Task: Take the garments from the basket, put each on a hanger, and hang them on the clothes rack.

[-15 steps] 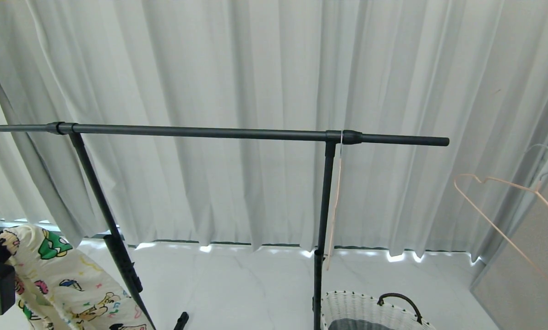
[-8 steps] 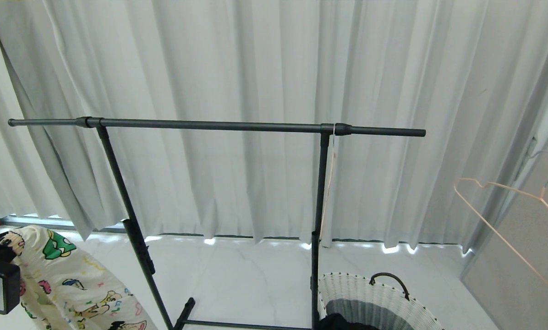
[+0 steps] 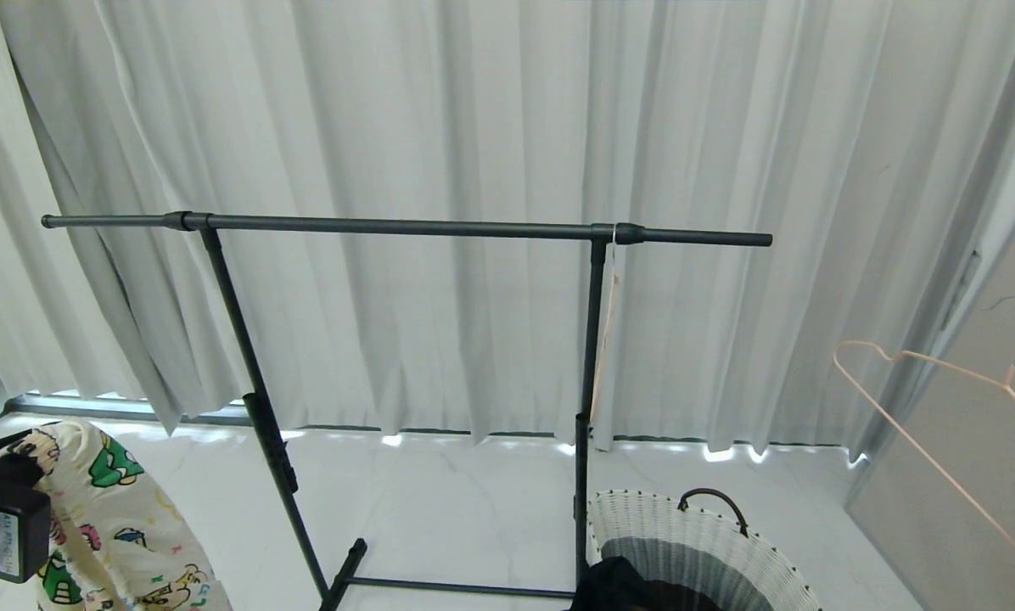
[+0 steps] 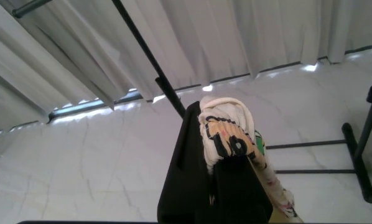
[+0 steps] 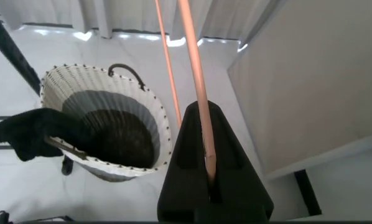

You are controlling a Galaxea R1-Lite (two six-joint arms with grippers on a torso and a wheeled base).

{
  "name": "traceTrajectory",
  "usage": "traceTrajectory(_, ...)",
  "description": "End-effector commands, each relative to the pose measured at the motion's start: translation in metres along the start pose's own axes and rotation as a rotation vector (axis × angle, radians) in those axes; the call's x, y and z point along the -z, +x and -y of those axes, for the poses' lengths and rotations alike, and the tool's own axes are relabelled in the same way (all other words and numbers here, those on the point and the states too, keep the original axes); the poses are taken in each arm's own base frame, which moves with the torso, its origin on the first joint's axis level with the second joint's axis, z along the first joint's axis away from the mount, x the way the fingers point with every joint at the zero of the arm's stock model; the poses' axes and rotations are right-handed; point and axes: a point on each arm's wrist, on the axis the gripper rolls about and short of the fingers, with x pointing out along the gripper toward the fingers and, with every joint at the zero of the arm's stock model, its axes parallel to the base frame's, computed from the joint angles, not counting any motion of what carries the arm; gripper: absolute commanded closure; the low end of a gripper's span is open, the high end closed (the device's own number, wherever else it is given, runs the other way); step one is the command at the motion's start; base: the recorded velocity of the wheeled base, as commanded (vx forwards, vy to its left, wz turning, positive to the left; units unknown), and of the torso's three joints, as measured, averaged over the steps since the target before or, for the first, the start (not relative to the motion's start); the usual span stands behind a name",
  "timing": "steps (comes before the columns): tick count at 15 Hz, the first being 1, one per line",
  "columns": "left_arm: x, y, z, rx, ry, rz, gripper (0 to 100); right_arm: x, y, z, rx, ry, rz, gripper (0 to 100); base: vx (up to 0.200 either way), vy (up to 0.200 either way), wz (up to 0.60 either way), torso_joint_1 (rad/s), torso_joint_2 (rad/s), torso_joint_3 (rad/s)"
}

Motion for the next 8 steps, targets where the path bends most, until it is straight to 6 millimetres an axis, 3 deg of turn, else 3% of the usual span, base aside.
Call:
traceTrajectory(1,-0.001,0.001,0.000,0.001,0.000,-0.003,100,0.005,-0.007,0.000,0.002,0.001,0.018,100,0.000,0.200,0.00,0.002,0.00,0.002)
traceTrajectory(8,-0.001,0.002,0.000,0.001,0.000,-0.003,100,-0.008,-0.017,-0.012,-0.155,-0.041,0.117,100,0.000,0.200,0.00,0.004,0.01,0.002)
